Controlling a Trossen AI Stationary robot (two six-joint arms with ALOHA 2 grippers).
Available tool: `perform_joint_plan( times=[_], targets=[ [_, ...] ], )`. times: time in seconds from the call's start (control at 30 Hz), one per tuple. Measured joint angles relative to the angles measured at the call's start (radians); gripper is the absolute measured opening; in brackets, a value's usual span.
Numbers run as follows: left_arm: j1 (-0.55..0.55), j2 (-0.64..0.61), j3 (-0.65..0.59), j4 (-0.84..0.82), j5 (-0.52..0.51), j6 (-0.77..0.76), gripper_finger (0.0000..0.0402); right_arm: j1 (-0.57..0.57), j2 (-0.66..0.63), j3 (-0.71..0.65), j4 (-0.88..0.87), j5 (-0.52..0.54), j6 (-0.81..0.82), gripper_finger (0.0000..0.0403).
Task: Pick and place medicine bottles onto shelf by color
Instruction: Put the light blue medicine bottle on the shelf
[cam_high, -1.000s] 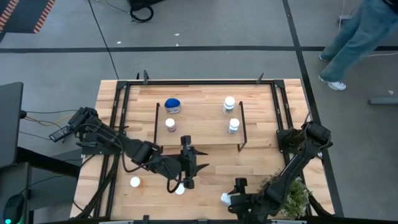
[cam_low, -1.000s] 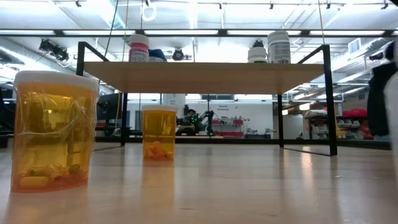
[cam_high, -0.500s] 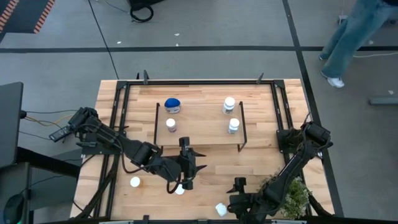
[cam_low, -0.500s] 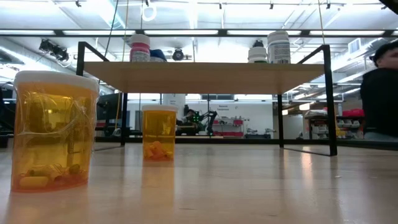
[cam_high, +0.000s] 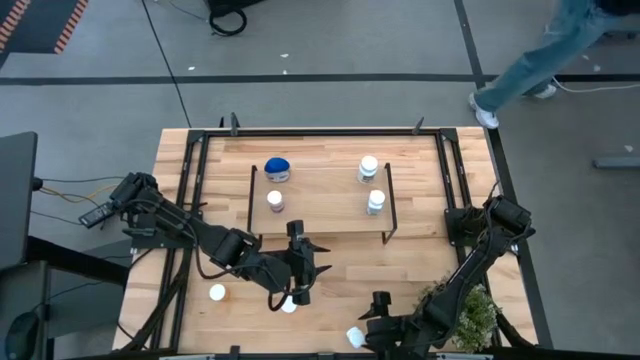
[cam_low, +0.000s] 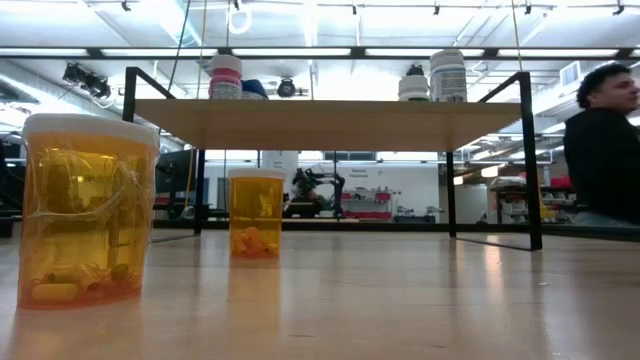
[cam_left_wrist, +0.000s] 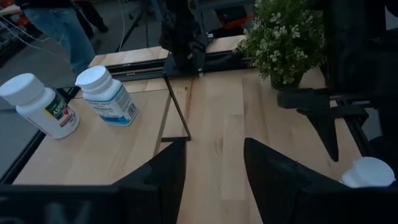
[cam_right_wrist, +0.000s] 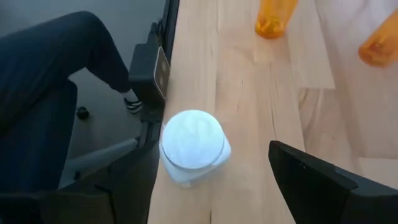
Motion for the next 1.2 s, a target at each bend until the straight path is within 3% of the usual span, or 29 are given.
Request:
perform_joint_plan(
  times=[0.53,0.8,1.2],
  targets=[
    [-0.005,0.000,0.000,0.001,0.000,-0.004,0.0162,-0.002,0.002,-0.008,0.054,-0.002,-0.088,0.0312],
    [-0.005,0.000,0.000,0.001,0.000,-0.004,0.0162,-0.034,0.002,-0.008,0.054,-0.127,-0.197,0.0312],
    [-0.005,0.000,0.000,-0.005,0.000,-0.024,0.0160,-0.038,0.004,-0.008,0.055,-0.132,-0.276,0.0312]
  ],
)
